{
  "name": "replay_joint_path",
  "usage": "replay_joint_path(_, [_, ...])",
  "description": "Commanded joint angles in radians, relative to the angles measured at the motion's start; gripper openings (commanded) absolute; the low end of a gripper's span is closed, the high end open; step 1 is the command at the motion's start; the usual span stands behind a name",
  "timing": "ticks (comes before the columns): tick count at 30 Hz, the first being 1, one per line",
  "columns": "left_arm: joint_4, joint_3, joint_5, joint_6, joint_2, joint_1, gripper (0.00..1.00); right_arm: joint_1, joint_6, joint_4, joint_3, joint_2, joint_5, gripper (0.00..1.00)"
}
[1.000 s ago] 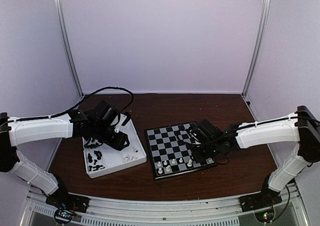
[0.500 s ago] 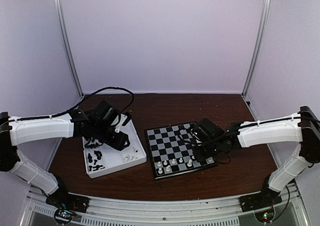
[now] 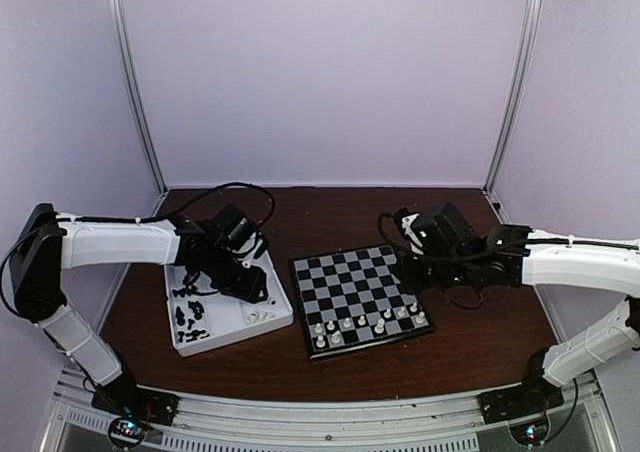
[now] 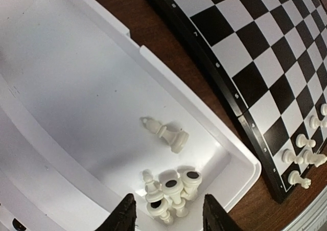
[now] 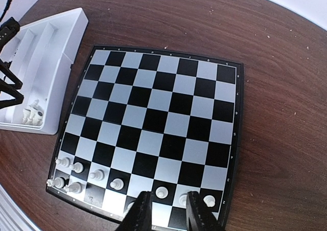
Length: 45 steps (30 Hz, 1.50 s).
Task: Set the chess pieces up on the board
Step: Pick up the chess piece from the storage box.
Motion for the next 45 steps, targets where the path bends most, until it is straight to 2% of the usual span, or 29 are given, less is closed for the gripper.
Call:
replay_joint_path(1, [-0.017,0.074,0.027,-0.139,0.053,0.013,0.46,0.005,-0.006,0.001,0.011,-0.021,0.037,0.26])
replay_joint_path(6, [-0.038,0.112,0.060,-0.249,0.128,0.012,0.45,0.004,-0.008,0.020,0.000,-0.024,0.030,0.26])
replay_joint_path(10, [-0.052,0.117,0.018,-0.286,0.140,0.012,0.45,0.006,-0.018,0.028,-0.007,-0.026,0.031,0.26])
replay_joint_path(16, [-0.119,0.169,-0.022,-0.290,0.190,0.012,0.44,0.004,-0.033,0.047,-0.019,-0.039,0.026,0.26])
replay_joint_path(28, [-0.123,0.224,-0.021,-0.307,0.268,0.005,0.44,0.001,-0.047,0.051,-0.026,-0.058,0.017,0.26])
replay_joint_path(33, [-0.137,0.248,-0.085,-0.309,0.285,-0.017,0.43,0.000,-0.054,0.056,-0.029,-0.064,0.013,0.26])
replay_joint_path(39, [-0.158,0.273,-0.092,-0.313,0.325,-0.022,0.42,-0.003,-0.069,0.074,-0.031,-0.062,-0.004,0.26])
replay_joint_path(45, [-0.190,0.292,-0.141,-0.334,0.349,-0.038,0.31,-0.011,-0.096,0.091,-0.032,-0.065,-0.019,0.26])
